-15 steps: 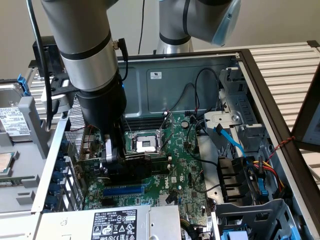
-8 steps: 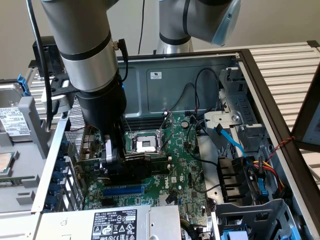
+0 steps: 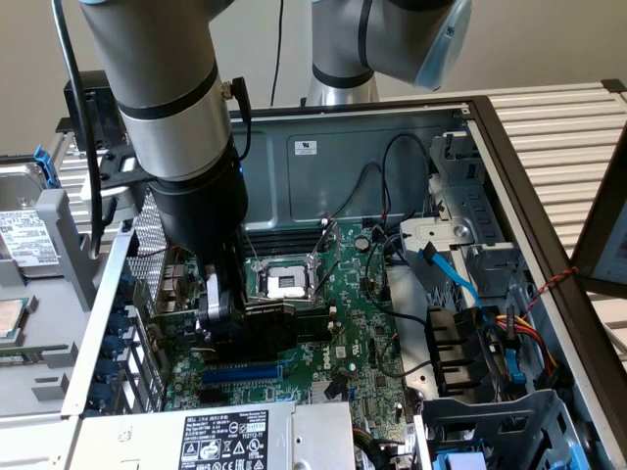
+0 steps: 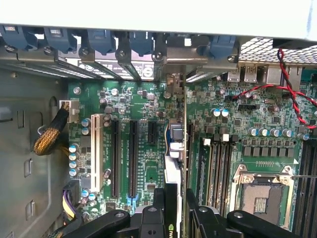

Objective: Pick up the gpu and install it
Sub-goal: 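Insert the gpu into the slot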

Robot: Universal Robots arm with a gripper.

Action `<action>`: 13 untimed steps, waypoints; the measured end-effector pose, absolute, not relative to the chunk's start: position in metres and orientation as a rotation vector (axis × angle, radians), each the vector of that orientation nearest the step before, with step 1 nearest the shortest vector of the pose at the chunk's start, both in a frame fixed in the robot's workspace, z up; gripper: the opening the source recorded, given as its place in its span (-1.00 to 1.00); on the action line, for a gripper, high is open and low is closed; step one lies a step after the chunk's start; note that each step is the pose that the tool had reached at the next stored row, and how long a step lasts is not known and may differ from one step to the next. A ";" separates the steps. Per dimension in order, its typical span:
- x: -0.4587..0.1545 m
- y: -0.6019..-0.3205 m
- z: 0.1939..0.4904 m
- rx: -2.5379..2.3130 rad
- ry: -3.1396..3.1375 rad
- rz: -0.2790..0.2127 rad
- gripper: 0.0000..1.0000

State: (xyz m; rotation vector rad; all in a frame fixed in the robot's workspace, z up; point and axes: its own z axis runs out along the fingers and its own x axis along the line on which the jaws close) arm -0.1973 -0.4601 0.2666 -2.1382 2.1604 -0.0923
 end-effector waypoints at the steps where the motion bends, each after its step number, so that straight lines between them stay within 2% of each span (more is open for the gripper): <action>1: -0.197 -0.460 0.267 -2.138 2.160 -0.092 -0.46; 13: -0.197 -0.460 0.266 -2.142 2.164 -0.095 -0.46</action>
